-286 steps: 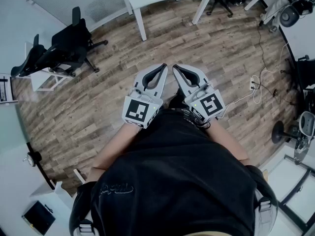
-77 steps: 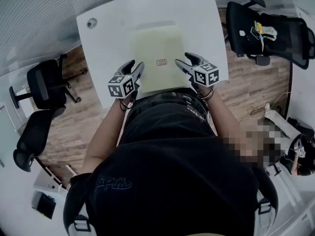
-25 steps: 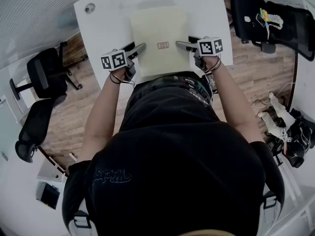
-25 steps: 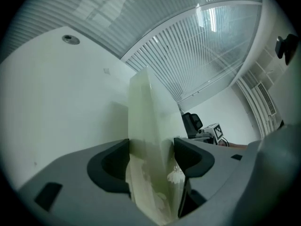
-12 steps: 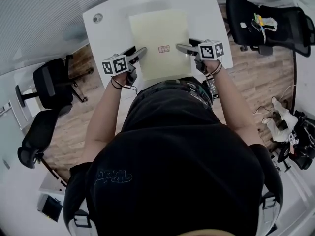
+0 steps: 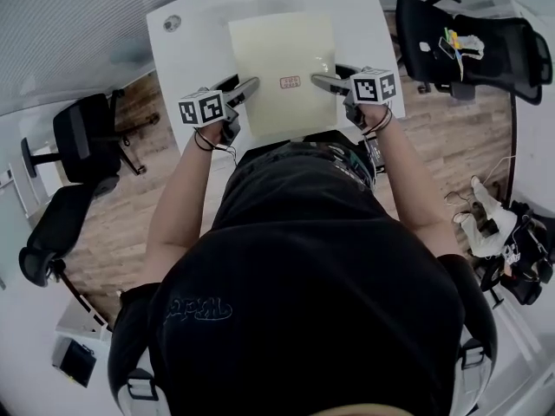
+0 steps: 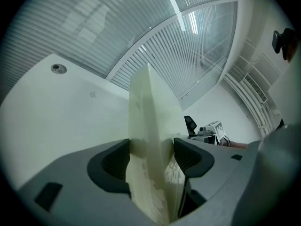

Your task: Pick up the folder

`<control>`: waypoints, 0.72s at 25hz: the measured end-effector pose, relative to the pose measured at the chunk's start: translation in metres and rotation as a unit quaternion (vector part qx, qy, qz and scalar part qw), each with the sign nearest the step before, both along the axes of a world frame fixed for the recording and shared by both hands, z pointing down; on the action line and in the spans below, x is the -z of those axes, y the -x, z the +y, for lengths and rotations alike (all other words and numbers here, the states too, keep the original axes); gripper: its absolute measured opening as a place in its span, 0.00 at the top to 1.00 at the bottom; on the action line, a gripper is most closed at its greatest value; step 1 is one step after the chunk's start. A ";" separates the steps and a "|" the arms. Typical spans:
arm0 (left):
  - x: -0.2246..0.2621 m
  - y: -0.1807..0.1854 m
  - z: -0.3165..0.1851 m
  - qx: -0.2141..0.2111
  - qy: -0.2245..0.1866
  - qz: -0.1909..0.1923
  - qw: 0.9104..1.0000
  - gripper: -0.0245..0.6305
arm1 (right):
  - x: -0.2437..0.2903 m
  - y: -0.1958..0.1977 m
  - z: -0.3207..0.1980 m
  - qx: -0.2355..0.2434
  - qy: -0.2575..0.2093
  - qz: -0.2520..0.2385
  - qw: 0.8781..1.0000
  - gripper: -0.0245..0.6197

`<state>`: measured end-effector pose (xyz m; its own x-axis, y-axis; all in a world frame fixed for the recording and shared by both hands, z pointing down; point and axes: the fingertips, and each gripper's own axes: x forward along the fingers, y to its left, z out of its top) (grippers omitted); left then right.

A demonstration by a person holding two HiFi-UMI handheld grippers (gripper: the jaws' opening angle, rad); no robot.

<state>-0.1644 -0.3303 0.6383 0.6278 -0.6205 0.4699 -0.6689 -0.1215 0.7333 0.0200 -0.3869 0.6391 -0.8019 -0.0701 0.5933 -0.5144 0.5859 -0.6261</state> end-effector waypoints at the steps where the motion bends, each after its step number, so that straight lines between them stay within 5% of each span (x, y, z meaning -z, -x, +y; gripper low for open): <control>1: 0.001 0.001 0.001 0.003 -0.001 -0.004 1.000 0.49 | 0.002 0.001 0.000 0.003 -0.002 -0.002 1.000 0.44; 8: 0.017 -0.018 0.013 0.030 -0.009 -0.010 0.999 0.49 | 0.007 -0.014 0.007 0.016 0.003 -0.012 1.000 0.44; 18: 0.028 -0.099 0.040 0.050 -0.021 -0.031 0.998 0.49 | 0.014 -0.093 0.031 0.028 -0.009 -0.013 1.000 0.44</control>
